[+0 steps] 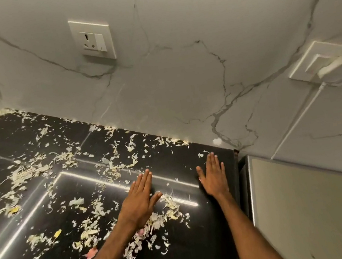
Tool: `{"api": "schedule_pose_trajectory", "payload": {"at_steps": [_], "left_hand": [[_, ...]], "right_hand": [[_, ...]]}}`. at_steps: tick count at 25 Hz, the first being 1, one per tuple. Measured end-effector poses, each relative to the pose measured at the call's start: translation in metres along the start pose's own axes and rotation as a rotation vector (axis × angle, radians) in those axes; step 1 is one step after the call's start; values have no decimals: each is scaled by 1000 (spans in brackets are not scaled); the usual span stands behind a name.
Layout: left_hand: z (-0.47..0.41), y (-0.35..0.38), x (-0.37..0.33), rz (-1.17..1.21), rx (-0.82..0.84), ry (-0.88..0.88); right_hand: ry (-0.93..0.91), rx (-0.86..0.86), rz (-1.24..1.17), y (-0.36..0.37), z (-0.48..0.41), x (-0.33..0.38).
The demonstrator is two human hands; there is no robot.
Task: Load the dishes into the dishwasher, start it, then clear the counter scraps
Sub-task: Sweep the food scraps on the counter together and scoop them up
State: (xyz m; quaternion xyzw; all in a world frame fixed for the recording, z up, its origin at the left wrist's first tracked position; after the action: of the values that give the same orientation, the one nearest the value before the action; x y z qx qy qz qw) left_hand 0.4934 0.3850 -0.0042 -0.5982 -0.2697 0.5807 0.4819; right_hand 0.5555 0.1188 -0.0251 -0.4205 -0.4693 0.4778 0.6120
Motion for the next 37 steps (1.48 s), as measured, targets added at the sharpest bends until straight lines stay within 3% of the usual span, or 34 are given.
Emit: {"api": "schedule_pose_trajectory", "payload": {"at_steps": [4,6,9,12,15,18,20,23,27,30,33,37], "left_hand": [[0,-2,11,-21,2,-42],[-3,-6,17,-45,-6,-55],[-8,-14,27,-76,-7,-72],[-11,-24,37,-91,-39,-108],[-11,-27,42,-103,-49,-137],[-10,-26,47,-128,-43,-149],[-7,-24,48,-137,-36,-151],[-4,-24,53,-113,-53,-166],[4,-19,59,-83,-40,-188],[6,-16,61,-99,-26,-197],[12,-18,65,-82,-39,-215],[38,-14,76,10,-75,-248]], "right_hand": [[-500,24,-105,24,15,53],[-440,-41,-235,11,-9,37],[-249,-40,-208,-6,-56,3],[-371,13,-109,-5,-69,23],[-590,104,-196,6,-61,61],[-550,56,-326,-8,-81,69],[-533,93,-218,-15,-102,68],[-578,161,-116,-13,-111,83],[-740,292,-307,12,-63,125],[-579,109,-470,5,-72,107],[-367,26,-352,-2,-88,64],[-521,70,-226,20,-39,82]]}}
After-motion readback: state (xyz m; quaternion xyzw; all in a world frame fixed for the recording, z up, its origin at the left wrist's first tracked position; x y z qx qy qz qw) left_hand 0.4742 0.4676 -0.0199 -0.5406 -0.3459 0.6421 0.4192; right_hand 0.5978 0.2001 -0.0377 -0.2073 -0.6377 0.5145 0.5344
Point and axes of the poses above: each hand's wrist, its own z-axis away from the middle knuckle, its own y-axis out of the palm, x = y × z, the point moved 5 cm from there along -z, towards the middle knuckle, and after that the axes turned 6 degrees about z, right-handed, at the moved point
